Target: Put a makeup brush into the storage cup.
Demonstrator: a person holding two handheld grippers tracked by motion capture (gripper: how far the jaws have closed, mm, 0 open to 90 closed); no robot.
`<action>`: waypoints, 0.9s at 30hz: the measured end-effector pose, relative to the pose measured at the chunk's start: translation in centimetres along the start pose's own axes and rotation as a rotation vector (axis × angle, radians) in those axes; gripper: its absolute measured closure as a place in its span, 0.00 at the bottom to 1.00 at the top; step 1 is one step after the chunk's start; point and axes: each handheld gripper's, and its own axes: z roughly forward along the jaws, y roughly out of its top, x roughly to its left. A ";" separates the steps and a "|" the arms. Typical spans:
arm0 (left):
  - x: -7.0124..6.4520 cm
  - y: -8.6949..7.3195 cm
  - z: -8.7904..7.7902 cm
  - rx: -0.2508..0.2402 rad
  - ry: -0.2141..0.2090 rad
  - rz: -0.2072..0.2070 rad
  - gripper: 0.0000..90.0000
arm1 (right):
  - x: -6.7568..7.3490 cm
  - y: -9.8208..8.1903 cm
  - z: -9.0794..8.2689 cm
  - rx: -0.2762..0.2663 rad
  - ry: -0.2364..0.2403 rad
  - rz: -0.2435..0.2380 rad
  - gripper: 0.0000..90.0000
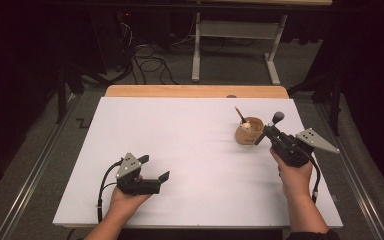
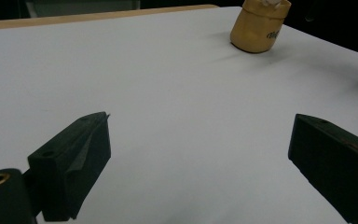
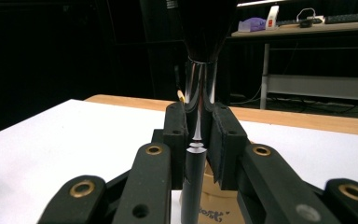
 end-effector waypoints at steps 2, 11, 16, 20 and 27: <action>0.0 0.0 0.0 0.001 0.003 0.003 0.07 | -0.1 0.1 0.2 -0.002 -0.004 -0.004 0.88; 0.0 0.0 -0.1 -0.005 0.000 -0.001 0.06 | -0.2 0.7 0.7 -0.009 -0.016 -0.012 0.88; 0.0 0.1 -0.1 -0.009 0.000 -0.001 0.06 | -0.4 1.0 0.9 -0.012 -0.020 -0.007 0.88; 0.0 0.1 -0.1 -0.007 -0.003 0.003 0.06 | -0.4 1.2 1.1 -0.014 -0.026 -0.017 0.88; 0.0 0.1 -0.2 -0.012 -0.004 -0.001 0.06 | -0.6 1.6 1.5 -0.021 -0.037 -0.005 0.88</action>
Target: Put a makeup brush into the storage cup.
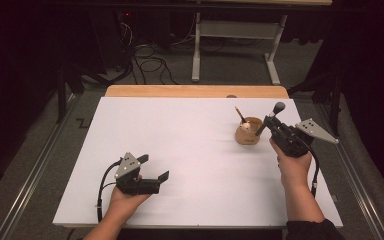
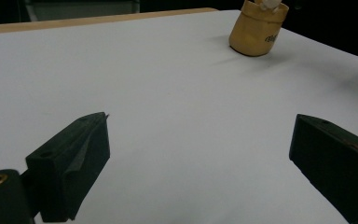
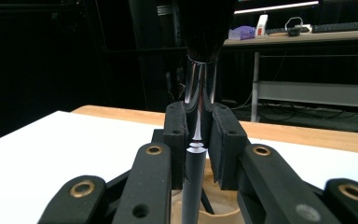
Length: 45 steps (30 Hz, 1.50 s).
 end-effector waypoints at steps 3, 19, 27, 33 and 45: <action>0.0 0.0 0.0 -0.001 -0.002 0.001 0.06 | -0.2 0.0 0.2 0.002 -0.005 0.006 0.88; 0.0 0.1 -0.1 -0.006 -0.004 -0.001 0.06 | -0.6 0.7 1.8 0.017 -0.037 0.005 0.88; 0.1 0.2 -0.3 -0.011 -0.004 -0.003 0.06 | -1.2 0.4 2.5 0.041 -0.051 0.015 0.88; 0.1 0.2 -0.3 -0.016 -0.006 -0.006 0.06 | -1.5 0.0 3.0 0.067 -0.060 0.029 0.88; 0.2 0.2 -0.3 -0.018 -0.008 -0.008 0.06 | -1.5 -0.7 3.8 0.112 -0.050 0.037 0.88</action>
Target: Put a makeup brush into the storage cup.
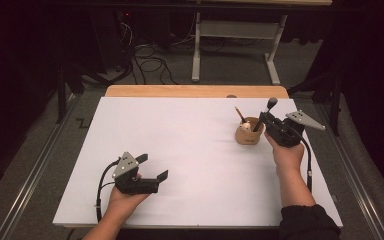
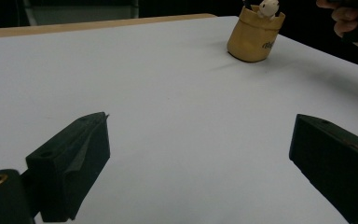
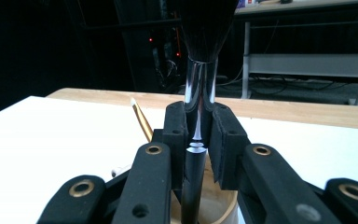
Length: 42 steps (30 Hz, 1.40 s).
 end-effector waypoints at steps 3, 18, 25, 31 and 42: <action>0.0 0.0 0.0 0.000 -0.002 -0.002 0.06 | -0.1 -0.2 0.2 0.013 -0.003 0.006 0.88; 0.1 0.0 0.0 -0.001 -0.003 -0.004 0.06 | -0.3 -0.9 1.4 0.053 -0.010 0.016 0.83; 0.0 0.0 0.0 -0.001 -0.005 -0.004 0.06 | -0.8 -0.7 1.1 0.045 -0.017 0.047 0.52; 0.0 0.0 0.0 0.000 -0.005 -0.004 0.06 | -0.9 -0.7 0.8 0.053 -0.012 0.046 0.47; 0.0 0.0 0.0 -0.002 -0.009 -0.004 0.06 | -1.0 -0.8 0.8 0.057 -0.042 0.058 0.13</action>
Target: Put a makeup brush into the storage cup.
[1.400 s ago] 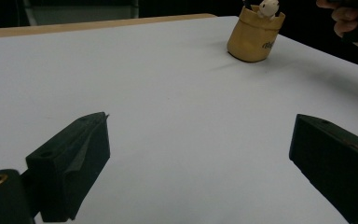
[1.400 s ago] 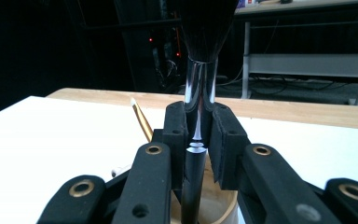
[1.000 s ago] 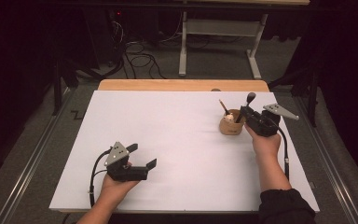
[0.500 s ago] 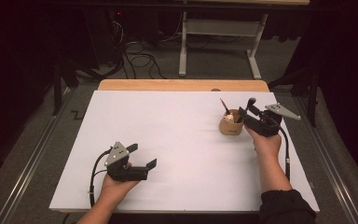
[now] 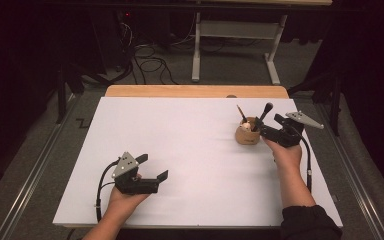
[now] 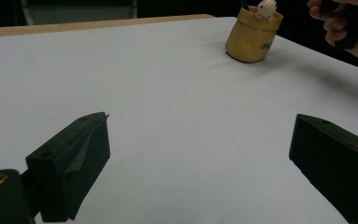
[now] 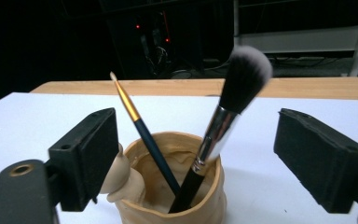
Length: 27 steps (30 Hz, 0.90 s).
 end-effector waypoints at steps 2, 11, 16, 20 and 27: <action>0.0 0.0 0.0 -0.001 0.000 0.000 0.06 | 0.0 0.0 0.0 0.005 0.003 0.000 0.11; 0.0 0.0 -0.1 -0.003 0.001 0.000 0.06 | 0.1 -0.1 0.1 0.017 0.012 -0.005 0.00; 0.0 0.1 -0.1 -0.005 0.003 0.001 0.06 | 0.3 -0.1 -0.2 0.021 0.018 -0.027 0.00; 0.0 0.1 -0.2 -0.004 0.005 0.003 0.06 | 0.6 -0.3 -0.7 0.015 0.020 -0.033 0.00; 0.0 0.2 -0.3 -0.013 0.014 -0.010 0.01 | 1.3 -0.5 -1.6 0.015 0.029 -0.075 0.00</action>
